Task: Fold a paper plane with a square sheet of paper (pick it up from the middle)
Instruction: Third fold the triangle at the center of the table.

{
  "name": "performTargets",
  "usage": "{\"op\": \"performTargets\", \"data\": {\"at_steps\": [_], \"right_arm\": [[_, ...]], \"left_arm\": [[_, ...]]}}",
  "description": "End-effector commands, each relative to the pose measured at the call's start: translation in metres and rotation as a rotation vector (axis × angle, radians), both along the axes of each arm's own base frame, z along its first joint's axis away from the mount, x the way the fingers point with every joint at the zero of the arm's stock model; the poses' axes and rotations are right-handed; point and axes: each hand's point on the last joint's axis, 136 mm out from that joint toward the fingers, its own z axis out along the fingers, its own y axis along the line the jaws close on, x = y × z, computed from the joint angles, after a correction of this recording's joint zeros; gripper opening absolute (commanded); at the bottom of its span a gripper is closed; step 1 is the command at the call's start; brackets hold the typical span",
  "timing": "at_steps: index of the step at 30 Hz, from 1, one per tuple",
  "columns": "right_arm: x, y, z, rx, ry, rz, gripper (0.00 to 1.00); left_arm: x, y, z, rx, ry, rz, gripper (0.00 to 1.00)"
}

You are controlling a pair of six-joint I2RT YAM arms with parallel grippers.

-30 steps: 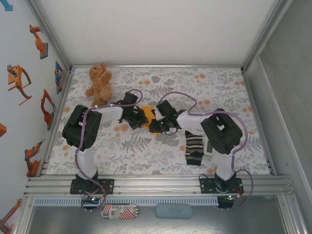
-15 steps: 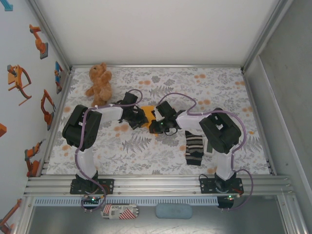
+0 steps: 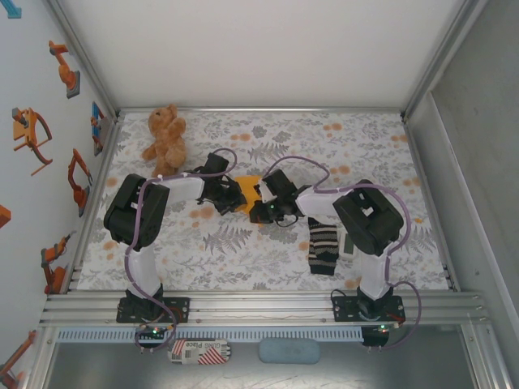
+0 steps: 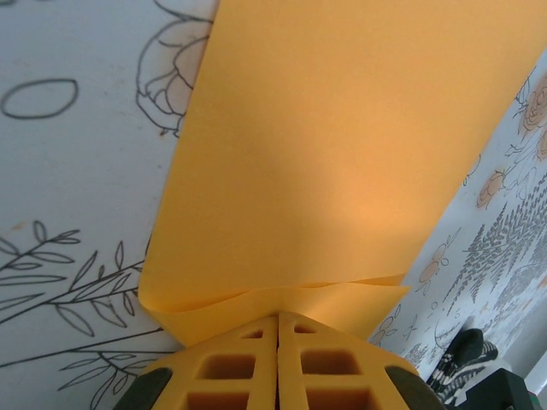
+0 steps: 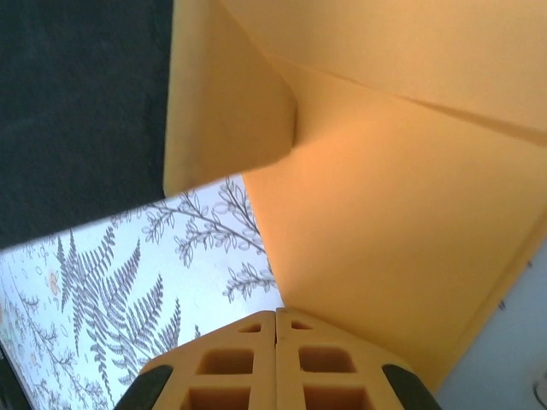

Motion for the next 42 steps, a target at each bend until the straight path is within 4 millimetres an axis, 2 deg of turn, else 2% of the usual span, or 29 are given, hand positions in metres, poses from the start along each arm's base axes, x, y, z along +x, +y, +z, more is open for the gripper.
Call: {"op": "performTargets", "data": {"at_steps": [1, 7, 11, 20, 22, 26, 28, 36, 42], "right_arm": [[-0.014, -0.015, -0.002, -0.023, 0.03, 0.013, 0.0], [-0.018, -0.025, -0.002, -0.026, 0.031, 0.001, 0.0], [-0.027, -0.031, -0.008, -0.037, 0.056, -0.002, 0.0], [-0.048, -0.051, -0.003, -0.068, 0.069, 0.003, 0.0], [-0.044, -0.05, 0.008, -0.058, 0.032, -0.001, 0.0], [-0.022, -0.033, 0.051, -0.007, -0.092, -0.005, 0.0], [-0.013, -0.025, 0.059, 0.008, -0.116, -0.012, 0.0], [0.014, 0.001, 0.04, 0.03, -0.087, -0.032, 0.0], [0.013, 0.005, 0.019, 0.001, -0.053, -0.01, 0.0]], "left_arm": [[-0.044, 0.055, -0.066, 0.262, 0.184, 0.021, 0.07], [-0.045, 0.056, -0.07, 0.272, 0.19, 0.014, 0.07], [-0.044, 0.055, -0.069, 0.27, 0.189, 0.013, 0.07], [-0.041, 0.053, -0.066, 0.263, 0.182, 0.005, 0.07], [-0.041, 0.052, -0.065, 0.259, 0.181, 0.005, 0.07], [-0.037, 0.048, -0.061, 0.245, 0.171, 0.003, 0.07], [-0.037, 0.048, -0.06, 0.244, 0.17, 0.003, 0.07], [-0.033, 0.044, -0.056, 0.232, 0.158, 0.003, 0.06], [-0.028, 0.039, -0.047, 0.207, 0.141, 0.008, 0.06]]}}
